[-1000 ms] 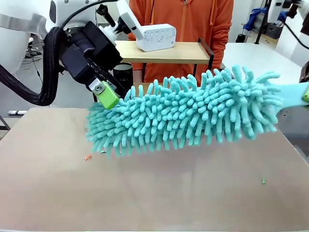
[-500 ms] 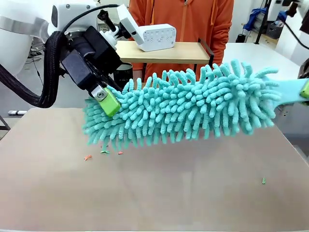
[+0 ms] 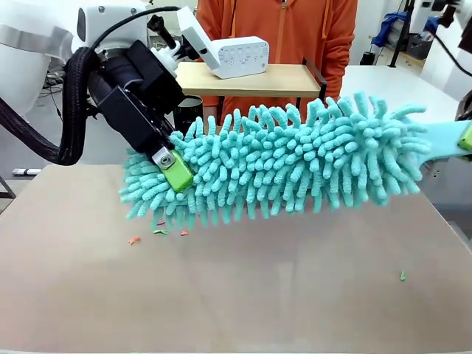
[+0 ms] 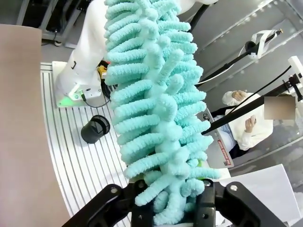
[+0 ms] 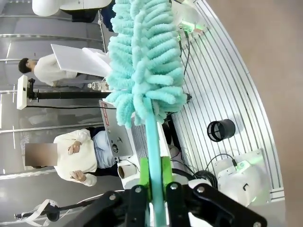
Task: Clean the shelf.
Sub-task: Hand the Duster back to the human.
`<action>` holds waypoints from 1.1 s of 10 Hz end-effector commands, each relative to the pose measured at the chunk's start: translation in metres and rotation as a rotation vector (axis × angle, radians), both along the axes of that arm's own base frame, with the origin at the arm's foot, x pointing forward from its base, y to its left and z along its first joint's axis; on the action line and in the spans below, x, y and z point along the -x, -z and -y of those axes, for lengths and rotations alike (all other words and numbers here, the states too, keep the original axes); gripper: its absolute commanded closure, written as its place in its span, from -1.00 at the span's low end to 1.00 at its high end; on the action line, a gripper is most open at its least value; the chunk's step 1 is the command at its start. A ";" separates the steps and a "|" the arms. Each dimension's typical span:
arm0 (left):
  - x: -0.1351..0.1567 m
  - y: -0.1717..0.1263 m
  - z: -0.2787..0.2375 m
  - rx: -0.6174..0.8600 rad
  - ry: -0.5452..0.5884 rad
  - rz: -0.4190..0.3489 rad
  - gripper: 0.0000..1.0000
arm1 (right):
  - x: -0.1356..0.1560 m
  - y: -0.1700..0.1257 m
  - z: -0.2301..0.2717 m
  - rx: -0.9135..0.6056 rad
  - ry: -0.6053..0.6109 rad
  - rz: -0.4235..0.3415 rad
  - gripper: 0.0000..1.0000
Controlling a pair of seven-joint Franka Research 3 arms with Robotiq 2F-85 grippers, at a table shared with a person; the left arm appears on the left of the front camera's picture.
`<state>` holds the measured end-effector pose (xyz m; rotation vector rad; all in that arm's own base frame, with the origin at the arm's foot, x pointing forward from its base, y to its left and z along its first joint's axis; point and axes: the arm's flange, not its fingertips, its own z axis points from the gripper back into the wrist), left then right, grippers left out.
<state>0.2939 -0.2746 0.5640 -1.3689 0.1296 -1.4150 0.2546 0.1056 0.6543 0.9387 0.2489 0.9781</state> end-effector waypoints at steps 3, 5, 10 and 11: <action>-0.002 0.003 -0.006 0.026 0.020 0.006 1.00 | -0.003 0.006 0.001 -0.033 -0.002 -0.004 0.75; -0.003 0.004 -0.007 0.028 0.016 0.006 1.00 | -0.003 0.007 0.002 -0.036 -0.007 -0.001 0.75; -0.004 0.009 -0.009 -0.010 0.028 0.005 1.00 | -0.014 0.017 0.029 -0.235 0.266 -0.035 -1.00; -0.005 0.012 -0.010 -0.017 0.031 0.000 1.00 | -0.026 0.029 0.046 -0.371 0.473 -0.106 -0.84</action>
